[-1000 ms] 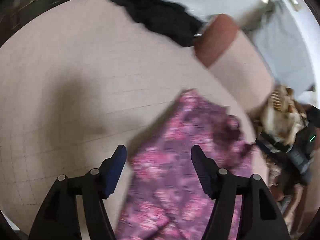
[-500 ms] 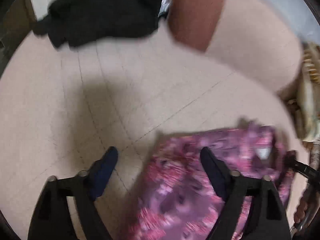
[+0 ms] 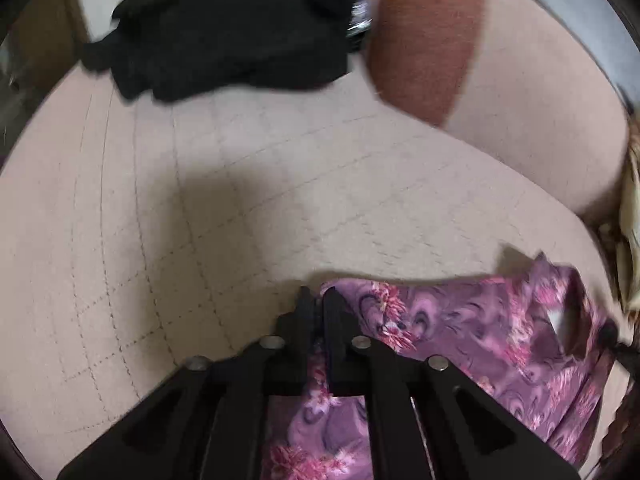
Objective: Fold small clothes
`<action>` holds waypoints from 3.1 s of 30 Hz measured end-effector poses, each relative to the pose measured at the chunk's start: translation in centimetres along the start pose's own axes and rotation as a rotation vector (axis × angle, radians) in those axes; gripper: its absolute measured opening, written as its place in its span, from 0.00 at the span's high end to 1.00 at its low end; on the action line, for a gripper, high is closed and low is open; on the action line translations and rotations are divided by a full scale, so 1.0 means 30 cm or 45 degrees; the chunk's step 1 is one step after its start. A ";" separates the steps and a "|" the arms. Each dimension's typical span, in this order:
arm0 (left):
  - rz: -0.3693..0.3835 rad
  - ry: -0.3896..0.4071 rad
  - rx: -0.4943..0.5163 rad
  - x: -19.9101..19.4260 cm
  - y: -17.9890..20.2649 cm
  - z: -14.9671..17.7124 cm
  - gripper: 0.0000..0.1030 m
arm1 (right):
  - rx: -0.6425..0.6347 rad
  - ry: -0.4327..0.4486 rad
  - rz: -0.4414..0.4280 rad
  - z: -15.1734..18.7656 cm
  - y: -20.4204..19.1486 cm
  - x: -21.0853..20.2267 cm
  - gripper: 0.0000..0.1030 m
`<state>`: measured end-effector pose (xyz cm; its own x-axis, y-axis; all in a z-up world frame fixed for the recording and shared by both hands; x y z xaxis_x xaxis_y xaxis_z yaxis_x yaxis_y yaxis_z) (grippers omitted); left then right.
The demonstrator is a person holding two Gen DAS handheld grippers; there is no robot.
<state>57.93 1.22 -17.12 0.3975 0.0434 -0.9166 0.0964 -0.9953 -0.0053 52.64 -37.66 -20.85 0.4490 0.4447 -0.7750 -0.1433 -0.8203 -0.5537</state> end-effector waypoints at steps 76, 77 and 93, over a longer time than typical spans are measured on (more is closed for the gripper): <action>0.193 0.179 -0.062 -0.854 -0.293 0.852 0.22 | -0.263 0.102 -0.130 0.864 -0.341 -0.832 0.22; 0.187 0.185 -0.038 -0.826 -0.288 0.778 0.21 | -0.280 0.087 -0.144 0.804 -0.350 -0.801 0.22; 0.037 -0.025 0.009 -0.082 -0.109 0.081 0.45 | -0.162 -0.097 -0.043 0.072 -0.158 -0.176 0.47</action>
<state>54.43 4.17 -15.83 0.3819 0.0132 -0.9241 0.0786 -0.9967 0.0183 49.05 -35.35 -14.80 0.3826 0.4950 -0.7802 -0.0143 -0.8411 -0.5406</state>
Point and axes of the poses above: each gripper's, at about its wrist camera, not at the fingertips, and x roughly the way its jaws point, y to its right, z to its underside, the point moved 10 cm from there along x, roughly the way its jaws point, and after that the axes turned 8 degrees about -z, right-handed, at the moved point
